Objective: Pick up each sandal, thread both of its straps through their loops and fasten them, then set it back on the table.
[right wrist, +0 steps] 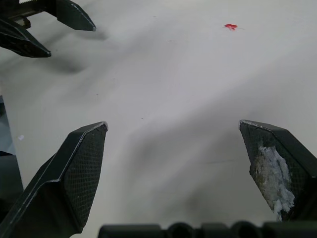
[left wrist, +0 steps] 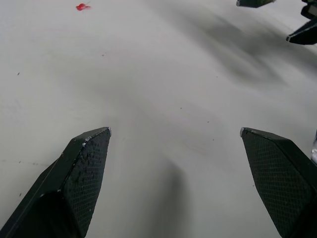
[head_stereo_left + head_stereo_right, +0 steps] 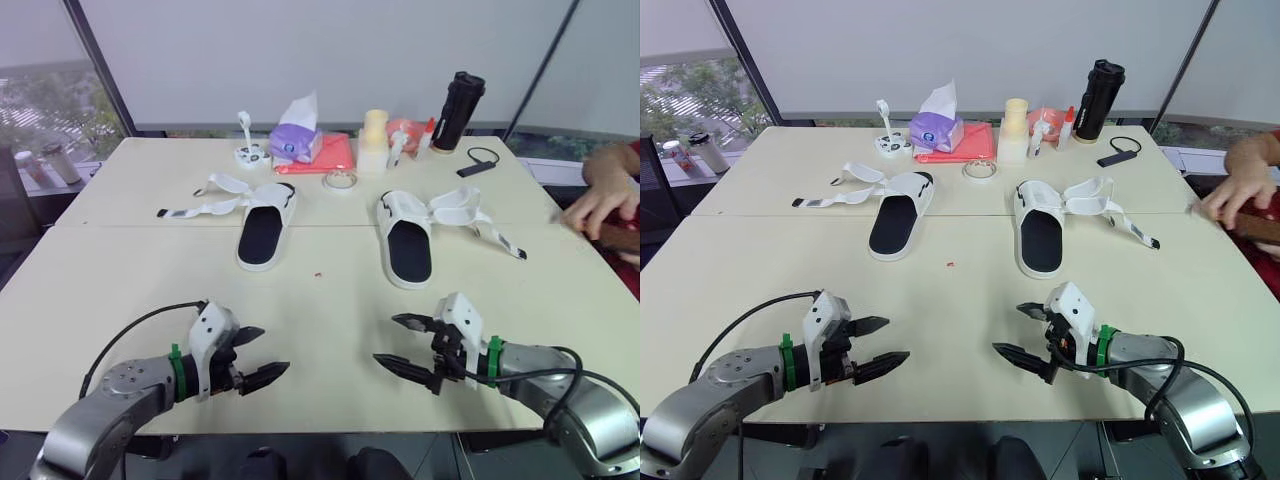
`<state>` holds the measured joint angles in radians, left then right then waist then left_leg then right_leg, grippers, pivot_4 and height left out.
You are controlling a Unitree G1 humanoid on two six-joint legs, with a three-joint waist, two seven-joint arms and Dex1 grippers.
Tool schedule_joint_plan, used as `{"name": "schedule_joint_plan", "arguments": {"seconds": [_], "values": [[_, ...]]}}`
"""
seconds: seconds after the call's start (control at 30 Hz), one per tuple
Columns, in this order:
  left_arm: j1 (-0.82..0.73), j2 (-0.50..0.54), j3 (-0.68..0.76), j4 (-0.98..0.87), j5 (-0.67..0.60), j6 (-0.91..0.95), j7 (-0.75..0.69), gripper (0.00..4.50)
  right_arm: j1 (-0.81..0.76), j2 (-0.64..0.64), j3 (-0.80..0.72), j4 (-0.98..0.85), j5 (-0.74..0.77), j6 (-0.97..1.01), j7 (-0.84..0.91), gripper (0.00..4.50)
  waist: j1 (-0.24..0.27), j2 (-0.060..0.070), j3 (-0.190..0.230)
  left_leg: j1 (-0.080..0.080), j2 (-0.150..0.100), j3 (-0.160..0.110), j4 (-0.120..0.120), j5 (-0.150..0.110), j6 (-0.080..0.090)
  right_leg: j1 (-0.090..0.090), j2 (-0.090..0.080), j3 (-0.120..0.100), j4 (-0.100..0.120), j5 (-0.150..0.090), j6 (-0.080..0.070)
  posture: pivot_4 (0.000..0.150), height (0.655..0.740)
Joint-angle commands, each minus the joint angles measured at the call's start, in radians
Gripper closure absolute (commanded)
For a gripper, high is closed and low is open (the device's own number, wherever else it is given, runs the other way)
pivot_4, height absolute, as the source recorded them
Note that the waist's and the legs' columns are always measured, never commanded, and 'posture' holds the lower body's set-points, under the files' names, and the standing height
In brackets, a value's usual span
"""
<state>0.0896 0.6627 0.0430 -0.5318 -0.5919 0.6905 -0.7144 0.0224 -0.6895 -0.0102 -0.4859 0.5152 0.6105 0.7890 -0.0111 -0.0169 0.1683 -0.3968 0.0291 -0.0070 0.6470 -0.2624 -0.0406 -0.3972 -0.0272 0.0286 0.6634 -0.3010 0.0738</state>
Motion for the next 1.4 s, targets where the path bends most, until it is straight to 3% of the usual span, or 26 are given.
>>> {"name": "schedule_joint_plan", "arguments": {"seconds": [0.03, 0.7, 0.83, 0.97, 1.17, 1.4], "values": [[-0.001, -0.003, 0.032, -0.022, -0.014, -0.004, 0.010, 0.14, -0.025, 0.013, -0.001, -0.011, 0.001, -0.016, -0.005, 0.00, 0.000, 0.000, 0.000, 0.000, 0.000, 0.000, 0.000, 0.000, 0.000, 0.000, 0.000, 0.000, 0.000, 0.000, 0.000, 0.150, 0.7400], [-0.010, -0.017, 0.034, -0.023, -0.025, -0.006, 0.021, 0.14, -0.067, 0.041, -0.010, -0.006, -0.006, -0.022, -0.058, 0.00, 0.000, 0.000, 0.000, 0.000, 0.000, 0.000, 0.000, 0.000, 0.000, 0.000, 0.000, 0.000, 0.000, 0.000, 0.000, 0.150, 0.7400], [-0.142, 0.043, 0.030, -0.002, -0.039, 0.017, -0.042, 0.14, -0.179, 0.060, -0.079, 0.064, -0.089, -0.101, -0.166, 0.00, 0.001, 0.000, 0.000, 0.000, 0.000, 0.000, 0.001, 0.000, 0.000, 0.000, 0.000, 0.000, 0.001, 0.000, 0.000, 0.150, 0.7400], [-0.321, 0.099, 0.011, 0.025, -0.149, 0.117, -0.151, 0.14, -0.328, 0.001, -0.031, 0.213, -0.340, -0.263, -0.268, 0.00, 0.000, 0.000, 0.000, 0.000, -0.001, 0.001, 0.001, 0.000, 0.000, 0.000, 0.001, -0.001, 0.001, 0.000, 0.000, 0.150, 0.7400], [-0.492, 0.091, -0.059, 0.115, -0.171, 0.147, -0.238, 0.14, -0.530, -0.032, 0.152, 0.576, -0.690, -0.547, -0.381, 0.00, -0.007, 0.000, 0.000, -0.005, -0.003, 0.002, 0.000, -0.001, 0.001, -0.006, 0.002, 0.000, 0.001, 0.000, 0.000, 0.150, 0.7400], [-0.538, 0.059, -0.072, 0.153, -0.150, 0.130, -0.236, 0.14, -0.720, 0.012, 0.253, 0.927, -0.890, -0.739, -0.532, 0.00, -0.008, 0.000, 0.000, -0.010, -0.001, 0.003, 0.002, 0.000, 0.000, -0.012, 0.001, 0.000, 0.003, 0.000, 0.000, 0.150, 0.7400]]}}
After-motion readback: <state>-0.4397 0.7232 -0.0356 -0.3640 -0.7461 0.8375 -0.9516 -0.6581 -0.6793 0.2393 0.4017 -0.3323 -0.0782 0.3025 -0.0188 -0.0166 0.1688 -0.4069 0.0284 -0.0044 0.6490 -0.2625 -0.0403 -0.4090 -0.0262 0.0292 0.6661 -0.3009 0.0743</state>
